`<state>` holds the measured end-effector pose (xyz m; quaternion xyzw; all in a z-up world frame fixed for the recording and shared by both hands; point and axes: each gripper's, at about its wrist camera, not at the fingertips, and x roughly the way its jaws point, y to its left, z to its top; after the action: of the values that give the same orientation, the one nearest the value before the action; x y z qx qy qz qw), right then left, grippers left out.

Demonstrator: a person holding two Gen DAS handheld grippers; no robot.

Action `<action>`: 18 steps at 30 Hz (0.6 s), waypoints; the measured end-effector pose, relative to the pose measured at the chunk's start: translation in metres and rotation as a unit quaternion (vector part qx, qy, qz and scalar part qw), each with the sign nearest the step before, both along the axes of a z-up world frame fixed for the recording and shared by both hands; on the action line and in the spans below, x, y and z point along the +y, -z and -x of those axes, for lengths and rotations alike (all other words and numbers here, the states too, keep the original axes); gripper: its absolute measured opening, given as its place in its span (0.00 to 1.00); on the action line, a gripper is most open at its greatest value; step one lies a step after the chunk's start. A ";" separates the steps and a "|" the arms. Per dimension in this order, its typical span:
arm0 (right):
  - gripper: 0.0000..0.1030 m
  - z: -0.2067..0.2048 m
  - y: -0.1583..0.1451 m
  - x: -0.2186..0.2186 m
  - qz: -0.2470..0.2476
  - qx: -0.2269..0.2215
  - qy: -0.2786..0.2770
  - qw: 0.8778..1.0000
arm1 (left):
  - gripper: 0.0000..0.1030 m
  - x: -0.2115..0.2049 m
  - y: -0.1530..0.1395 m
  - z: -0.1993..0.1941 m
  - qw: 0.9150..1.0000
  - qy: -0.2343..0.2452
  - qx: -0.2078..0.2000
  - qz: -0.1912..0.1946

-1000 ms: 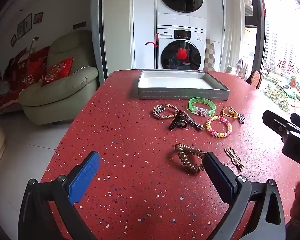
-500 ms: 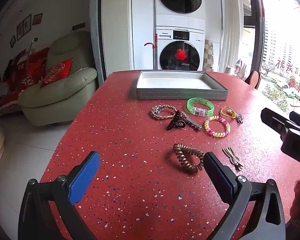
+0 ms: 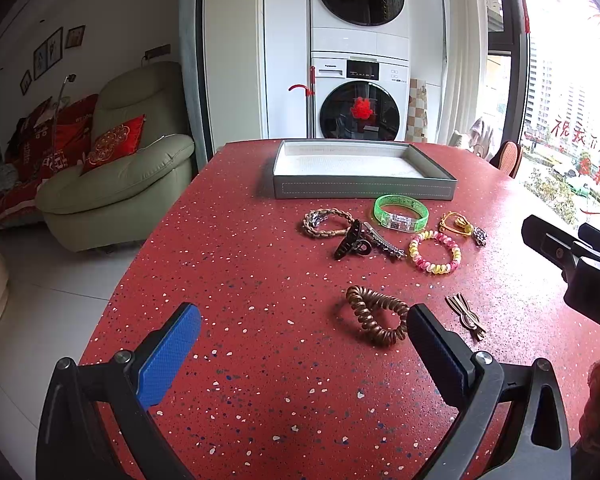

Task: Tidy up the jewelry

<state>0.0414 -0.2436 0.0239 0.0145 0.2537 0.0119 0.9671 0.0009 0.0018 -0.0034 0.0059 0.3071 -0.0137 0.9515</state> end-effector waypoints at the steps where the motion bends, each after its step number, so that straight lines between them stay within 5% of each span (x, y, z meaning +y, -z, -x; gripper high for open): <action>1: 1.00 0.000 0.000 0.000 0.000 0.000 0.000 1.000 | 1.00 0.000 0.000 0.000 1.000 0.000 0.000 0.000; 18: 1.00 0.000 -0.001 0.000 -0.003 -0.002 -0.001 1.000 | 1.00 0.001 0.000 0.000 1.000 0.000 0.001 0.000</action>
<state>0.0411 -0.2436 0.0247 0.0170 0.2521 0.0140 0.9674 0.0005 0.0026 -0.0036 0.0060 0.3084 -0.0136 0.9511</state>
